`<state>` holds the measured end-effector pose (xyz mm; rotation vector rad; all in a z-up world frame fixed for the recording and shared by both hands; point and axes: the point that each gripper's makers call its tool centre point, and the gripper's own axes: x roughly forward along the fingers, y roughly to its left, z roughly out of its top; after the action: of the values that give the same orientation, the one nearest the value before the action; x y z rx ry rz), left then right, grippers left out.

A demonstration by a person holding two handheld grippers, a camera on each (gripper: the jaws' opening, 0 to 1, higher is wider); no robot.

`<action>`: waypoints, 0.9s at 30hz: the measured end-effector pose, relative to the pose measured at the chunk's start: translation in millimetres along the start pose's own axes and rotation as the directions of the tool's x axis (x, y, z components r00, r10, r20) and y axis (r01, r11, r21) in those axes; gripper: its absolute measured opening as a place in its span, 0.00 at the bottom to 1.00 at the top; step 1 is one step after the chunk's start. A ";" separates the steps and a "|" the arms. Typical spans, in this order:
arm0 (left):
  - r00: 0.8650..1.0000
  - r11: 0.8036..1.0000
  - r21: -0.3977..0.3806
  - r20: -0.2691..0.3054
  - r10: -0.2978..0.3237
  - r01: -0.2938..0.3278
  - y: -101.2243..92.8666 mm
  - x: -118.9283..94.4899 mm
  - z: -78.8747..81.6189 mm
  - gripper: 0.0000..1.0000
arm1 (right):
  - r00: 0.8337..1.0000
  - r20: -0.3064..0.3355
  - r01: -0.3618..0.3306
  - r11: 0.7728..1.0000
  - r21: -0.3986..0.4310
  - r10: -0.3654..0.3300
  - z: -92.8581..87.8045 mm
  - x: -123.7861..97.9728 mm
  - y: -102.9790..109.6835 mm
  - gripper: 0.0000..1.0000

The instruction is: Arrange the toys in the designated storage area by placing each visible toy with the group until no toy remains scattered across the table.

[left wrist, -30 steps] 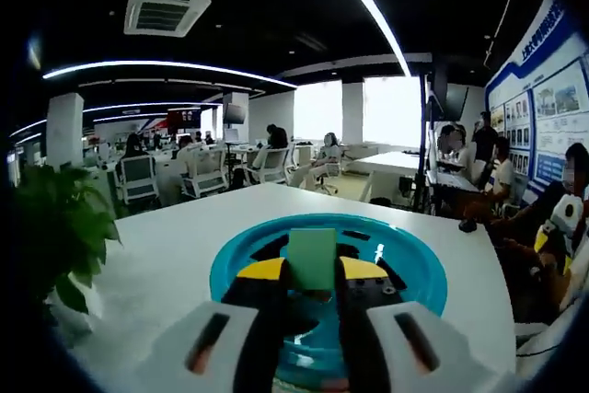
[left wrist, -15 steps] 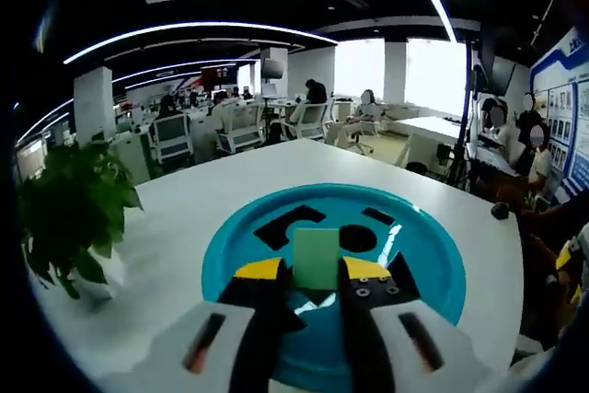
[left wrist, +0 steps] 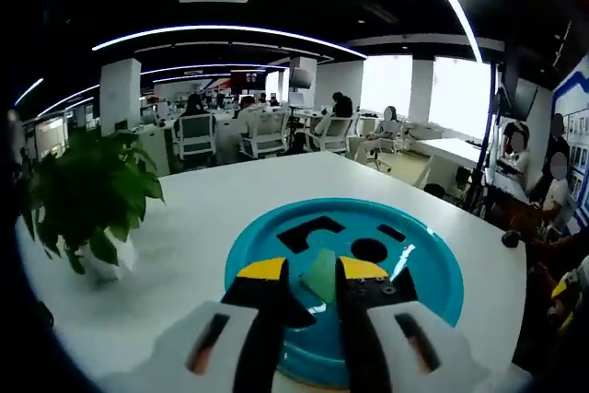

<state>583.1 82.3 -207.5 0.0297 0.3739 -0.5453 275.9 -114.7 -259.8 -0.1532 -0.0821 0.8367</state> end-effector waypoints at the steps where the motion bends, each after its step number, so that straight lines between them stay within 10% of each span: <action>1: 1.000 1.000 0.008 -0.002 0.000 0.000 -2.1 -0.2 -0.1 0.21 | 1.000 -0.001 0.000 1.000 0.001 0.000 -0.1 0.0 0.1 0.36; 5: 0.997 0.987 0.149 -0.031 0.070 -0.064 3.0 0.8 -4.6 0.21 | 1.000 -0.002 -0.005 1.000 0.001 0.005 -0.7 1.7 0.4 0.35; 12: 0.998 0.998 0.067 -0.058 0.017 -0.013 -9.4 7.2 -16.6 0.18 | 1.000 -0.011 -0.012 1.000 0.001 0.012 -4.3 3.8 2.4 0.35; 15: 0.997 0.997 -0.072 0.078 -0.024 0.029 -7.6 2.0 5.5 0.05 | 1.000 -0.012 -0.012 1.000 0.003 0.012 -5.0 3.7 1.6 0.34; 19: 0.996 0.992 -0.108 0.075 -0.054 0.062 -6.2 -1.3 10.9 0.06 | 1.000 -0.013 -0.009 1.000 0.005 0.009 -6.1 3.0 0.2 0.34; 27: 0.999 1.000 0.002 0.041 -0.019 0.019 -3.0 0.6 5.3 0.14 | 1.000 -0.023 -0.015 1.000 0.013 0.015 -11.7 5.3 1.5 0.34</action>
<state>583.8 78.7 -202.5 0.0162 0.3340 -0.5637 279.9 -111.0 -271.6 -0.1520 -0.0539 0.8501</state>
